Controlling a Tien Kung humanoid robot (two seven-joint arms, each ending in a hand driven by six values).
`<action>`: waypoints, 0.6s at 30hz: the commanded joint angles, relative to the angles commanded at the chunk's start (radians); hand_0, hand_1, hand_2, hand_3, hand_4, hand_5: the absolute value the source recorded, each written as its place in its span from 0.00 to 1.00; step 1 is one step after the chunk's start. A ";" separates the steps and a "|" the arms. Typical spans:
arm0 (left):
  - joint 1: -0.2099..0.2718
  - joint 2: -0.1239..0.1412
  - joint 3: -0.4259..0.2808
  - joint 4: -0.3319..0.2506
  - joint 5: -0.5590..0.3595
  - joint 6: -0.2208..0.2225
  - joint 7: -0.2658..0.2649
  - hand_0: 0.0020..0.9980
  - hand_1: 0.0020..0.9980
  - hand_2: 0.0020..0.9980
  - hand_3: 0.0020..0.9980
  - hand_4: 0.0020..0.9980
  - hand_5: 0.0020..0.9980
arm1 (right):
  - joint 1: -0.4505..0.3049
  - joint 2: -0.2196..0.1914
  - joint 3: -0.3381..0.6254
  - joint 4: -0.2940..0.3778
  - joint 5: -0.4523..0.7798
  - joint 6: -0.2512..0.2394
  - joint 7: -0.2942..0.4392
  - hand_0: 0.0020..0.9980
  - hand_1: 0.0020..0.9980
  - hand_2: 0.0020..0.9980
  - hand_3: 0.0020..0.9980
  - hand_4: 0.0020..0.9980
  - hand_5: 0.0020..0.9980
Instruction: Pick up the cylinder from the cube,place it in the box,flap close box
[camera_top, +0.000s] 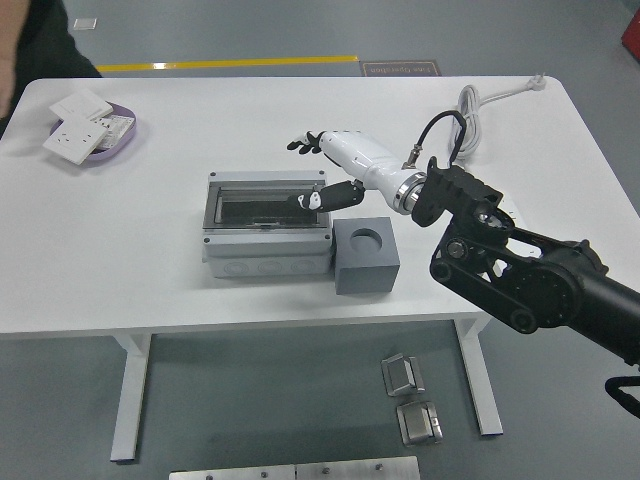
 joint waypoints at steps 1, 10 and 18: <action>0.002 -0.002 0.002 0.000 -0.003 0.000 0.000 0.61 0.65 0.56 0.56 0.65 0.28 | -0.025 -0.003 0.035 0.013 -0.011 -0.004 0.003 0.83 0.75 0.77 0.82 0.86 0.45; 0.018 -0.016 0.018 0.000 -0.032 0.005 -0.003 0.61 0.65 0.56 0.56 0.65 0.28 | -0.228 0.003 0.319 0.115 -0.026 -0.084 0.084 0.83 0.75 0.77 0.82 0.86 0.45; 0.031 -0.025 0.037 0.000 -0.063 0.011 -0.008 0.61 0.65 0.56 0.56 0.65 0.28 | -0.412 -0.020 0.571 0.134 0.084 -0.162 0.201 0.83 0.74 0.74 0.78 0.86 0.46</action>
